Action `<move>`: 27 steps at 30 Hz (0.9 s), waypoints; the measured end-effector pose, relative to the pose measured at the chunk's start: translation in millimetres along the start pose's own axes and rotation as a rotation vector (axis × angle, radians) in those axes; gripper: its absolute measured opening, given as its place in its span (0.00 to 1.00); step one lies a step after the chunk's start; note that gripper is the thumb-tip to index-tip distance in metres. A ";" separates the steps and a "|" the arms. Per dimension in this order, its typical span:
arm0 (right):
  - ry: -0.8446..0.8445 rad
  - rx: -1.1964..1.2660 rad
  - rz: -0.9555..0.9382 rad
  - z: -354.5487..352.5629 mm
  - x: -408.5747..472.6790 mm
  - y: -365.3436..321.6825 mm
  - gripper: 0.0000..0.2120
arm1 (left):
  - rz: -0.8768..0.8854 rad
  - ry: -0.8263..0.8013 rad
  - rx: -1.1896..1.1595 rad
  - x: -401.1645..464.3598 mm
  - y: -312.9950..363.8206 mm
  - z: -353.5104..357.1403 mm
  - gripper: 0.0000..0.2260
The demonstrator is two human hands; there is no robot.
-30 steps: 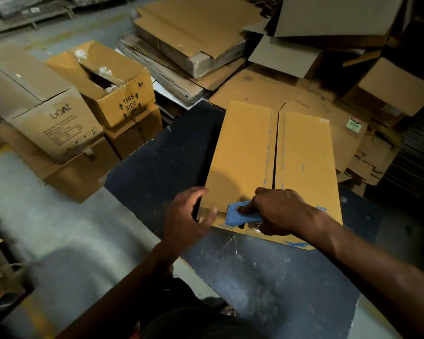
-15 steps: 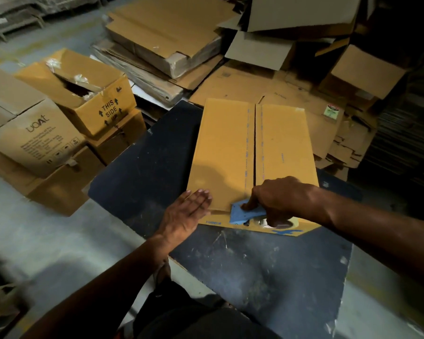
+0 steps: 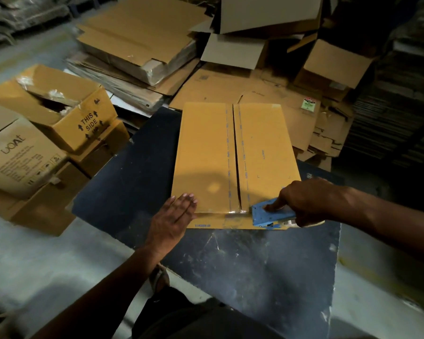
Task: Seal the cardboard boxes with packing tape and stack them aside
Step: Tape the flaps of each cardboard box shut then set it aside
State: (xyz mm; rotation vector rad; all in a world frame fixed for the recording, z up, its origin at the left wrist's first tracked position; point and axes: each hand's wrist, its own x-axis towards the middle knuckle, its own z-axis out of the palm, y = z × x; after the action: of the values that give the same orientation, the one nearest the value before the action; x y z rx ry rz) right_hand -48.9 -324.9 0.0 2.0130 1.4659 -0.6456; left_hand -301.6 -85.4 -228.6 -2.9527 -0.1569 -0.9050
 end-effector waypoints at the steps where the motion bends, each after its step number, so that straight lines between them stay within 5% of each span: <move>1: -0.007 -0.003 -0.003 -0.5 -1.1 0.9 0.36 | -0.005 -0.027 -0.010 0.5 2.4 -2.9 0.20; 7: -0.002 -0.004 -0.011 4.9 4.4 0.8 0.37 | -0.143 -0.294 -0.063 19.2 36.8 -36.0 0.35; 15: 0.013 -0.019 -0.057 1.9 12.2 6.5 0.33 | -0.081 -0.635 -0.144 84.3 128.3 -23.7 0.41; 27: -0.020 0.099 -0.050 14.6 -10.7 45.5 0.38 | -0.017 -0.383 -0.114 75.0 119.0 -5.6 0.24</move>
State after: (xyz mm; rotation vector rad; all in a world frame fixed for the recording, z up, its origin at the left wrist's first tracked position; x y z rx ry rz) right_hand -9.3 -353.3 3.8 2.0441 1.5033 -0.7710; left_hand -229.6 -197.8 -184.0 -3.2030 -0.1485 -0.3499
